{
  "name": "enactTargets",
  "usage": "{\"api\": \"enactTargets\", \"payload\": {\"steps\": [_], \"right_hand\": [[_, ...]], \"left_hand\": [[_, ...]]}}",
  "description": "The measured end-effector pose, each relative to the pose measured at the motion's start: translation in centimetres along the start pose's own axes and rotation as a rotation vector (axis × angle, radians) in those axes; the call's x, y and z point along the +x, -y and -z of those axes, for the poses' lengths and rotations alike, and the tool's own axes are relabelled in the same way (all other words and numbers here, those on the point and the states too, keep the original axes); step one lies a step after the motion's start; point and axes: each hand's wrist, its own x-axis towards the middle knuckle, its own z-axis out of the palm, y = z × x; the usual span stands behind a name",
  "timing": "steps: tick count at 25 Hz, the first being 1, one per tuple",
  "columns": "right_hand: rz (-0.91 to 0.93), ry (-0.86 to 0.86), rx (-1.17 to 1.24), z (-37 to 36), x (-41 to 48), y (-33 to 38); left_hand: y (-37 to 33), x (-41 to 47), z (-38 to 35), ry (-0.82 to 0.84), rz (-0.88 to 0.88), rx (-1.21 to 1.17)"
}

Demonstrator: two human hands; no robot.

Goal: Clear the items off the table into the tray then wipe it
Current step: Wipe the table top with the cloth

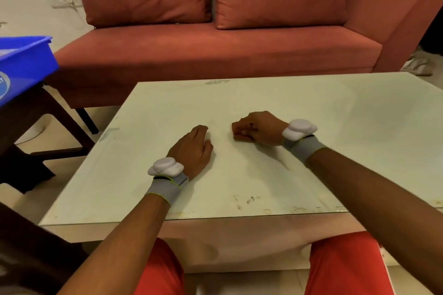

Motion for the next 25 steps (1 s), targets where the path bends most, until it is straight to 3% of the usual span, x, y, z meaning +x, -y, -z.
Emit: {"api": "enactTargets", "payload": {"steps": [3, 5, 8, 12, 14, 17, 20, 21, 23, 25], "right_hand": [[0.141, -0.027, 0.035, -3.1, 1.2, 4.5], [0.266, 0.122, 0.071, -2.6, -1.9, 5.5], [0.261, 0.35, 0.162, 0.7, -4.6, 2.2], [-0.095, -0.029, -0.026, 0.8, 1.1, -2.4], [-0.073, -0.088, 0.081, -1.5, 3.3, 0.6], [0.201, 0.099, 0.115, -3.1, 0.7, 4.1], [0.2, 0.353, 0.217, 0.2, -1.4, 1.0], [0.14, 0.299, 0.187, 1.2, -1.0, -0.5], [-0.027, 0.027, 0.093, 1.4, 1.5, -3.1], [-0.147, -0.199, 0.152, -0.4, 4.9, -2.6]], "left_hand": [[0.1, -0.1, 0.0, -0.031, -0.018, -0.029], [0.3, 0.0, 0.0, -0.036, -0.003, -0.041], [0.4, 0.0, -0.2, -0.038, -0.009, -0.012], [0.3, 0.0, -0.3, -0.026, -0.008, 0.0], [0.3, -0.1, -0.1, -0.026, -0.01, -0.016], [0.6, 0.3, 0.1, -0.014, 0.004, -0.147], [1.4, 1.6, 0.8, 0.062, 0.041, -0.27], [1.7, 2.1, 1.0, 0.073, 0.039, -0.266], [2.4, 3.5, 1.5, 0.064, 0.059, -0.238], [2.7, 5.2, 1.5, 0.069, 0.099, -0.21]]}}
